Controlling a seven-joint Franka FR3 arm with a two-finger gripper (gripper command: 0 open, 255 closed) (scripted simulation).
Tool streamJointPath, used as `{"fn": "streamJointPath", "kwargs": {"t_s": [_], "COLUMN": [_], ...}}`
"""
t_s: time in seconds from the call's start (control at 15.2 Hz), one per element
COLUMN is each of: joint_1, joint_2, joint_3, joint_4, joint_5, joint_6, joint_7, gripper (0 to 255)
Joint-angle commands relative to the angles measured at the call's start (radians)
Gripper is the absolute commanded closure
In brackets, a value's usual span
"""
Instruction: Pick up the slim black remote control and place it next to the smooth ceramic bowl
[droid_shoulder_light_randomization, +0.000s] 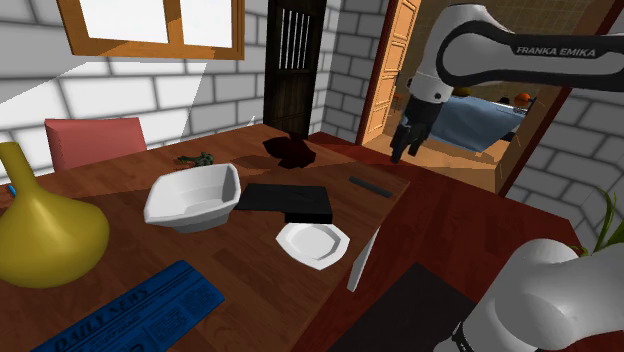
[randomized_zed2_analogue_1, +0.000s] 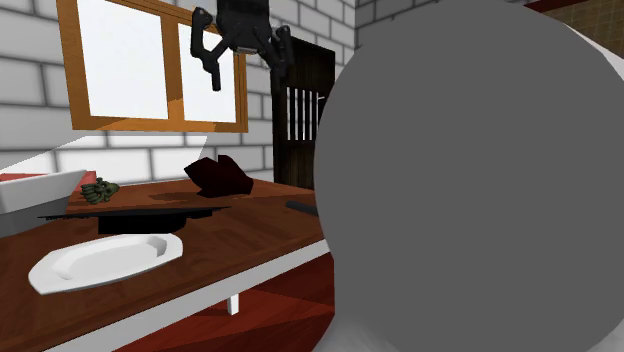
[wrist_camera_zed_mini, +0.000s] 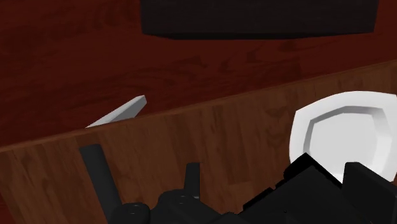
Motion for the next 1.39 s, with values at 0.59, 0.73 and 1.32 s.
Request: {"fn": "streamJointPath", "kwargs": {"t_s": [0.59, 0.73, 1.32], "joint_1": [-0.015, -0.014, -0.036], "joint_2": [0.307, 0.378, 0.740], "joint_3": [-0.211, -0.245, -0.355], "joint_4": [0.054, 0.082, 0.276], "joint_5": [-0.006, 0.011, 0.177], "joint_6": [0.230, 0.265, 0.365], "joint_7": [-0.261, -0.313, -0.578], "gripper": [0, 0, 0]}}
